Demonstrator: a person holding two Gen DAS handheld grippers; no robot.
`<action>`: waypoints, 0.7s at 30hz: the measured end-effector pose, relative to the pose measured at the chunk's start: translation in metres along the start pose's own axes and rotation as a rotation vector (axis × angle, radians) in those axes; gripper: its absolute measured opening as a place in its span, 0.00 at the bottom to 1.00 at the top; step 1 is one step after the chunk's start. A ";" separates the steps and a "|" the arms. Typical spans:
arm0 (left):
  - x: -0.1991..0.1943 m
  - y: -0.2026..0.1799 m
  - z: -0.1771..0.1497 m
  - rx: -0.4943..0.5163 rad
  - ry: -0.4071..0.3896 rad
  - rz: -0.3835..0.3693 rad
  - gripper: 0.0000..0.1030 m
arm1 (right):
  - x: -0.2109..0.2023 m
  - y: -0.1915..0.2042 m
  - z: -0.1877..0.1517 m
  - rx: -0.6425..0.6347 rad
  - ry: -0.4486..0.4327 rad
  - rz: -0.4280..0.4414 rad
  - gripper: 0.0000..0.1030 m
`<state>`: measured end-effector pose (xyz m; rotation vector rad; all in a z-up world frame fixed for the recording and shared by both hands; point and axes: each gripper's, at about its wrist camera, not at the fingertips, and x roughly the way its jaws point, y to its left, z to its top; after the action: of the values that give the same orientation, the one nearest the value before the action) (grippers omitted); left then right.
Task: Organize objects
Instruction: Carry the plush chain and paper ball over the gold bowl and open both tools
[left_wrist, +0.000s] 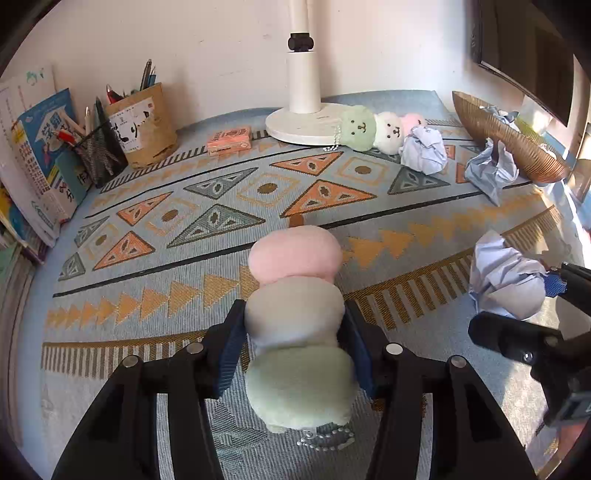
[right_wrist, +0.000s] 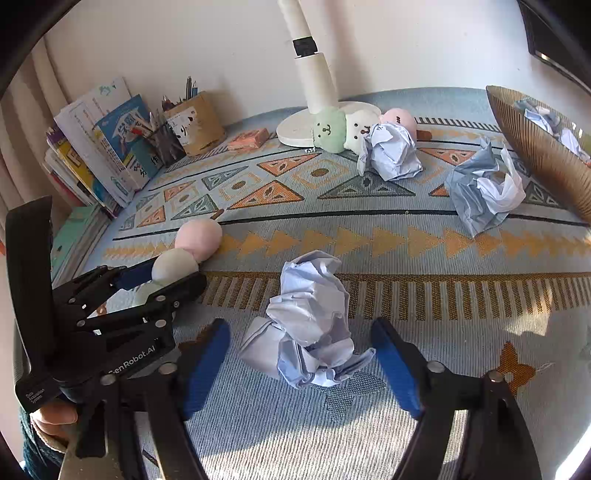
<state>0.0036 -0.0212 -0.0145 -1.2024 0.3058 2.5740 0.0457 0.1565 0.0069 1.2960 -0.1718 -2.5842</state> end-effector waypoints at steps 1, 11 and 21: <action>0.000 0.000 0.000 -0.004 0.001 -0.002 0.45 | 0.001 0.000 0.000 -0.005 -0.004 -0.004 0.51; -0.031 -0.032 0.011 0.029 -0.084 -0.070 0.43 | -0.064 -0.036 -0.004 -0.024 -0.145 0.051 0.42; -0.078 -0.148 0.135 0.136 -0.313 -0.289 0.43 | -0.210 -0.175 0.053 0.255 -0.557 -0.332 0.43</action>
<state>0.0052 0.1461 0.1205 -0.7218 0.2160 2.3946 0.0959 0.3814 0.1636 0.6737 -0.4276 -3.2460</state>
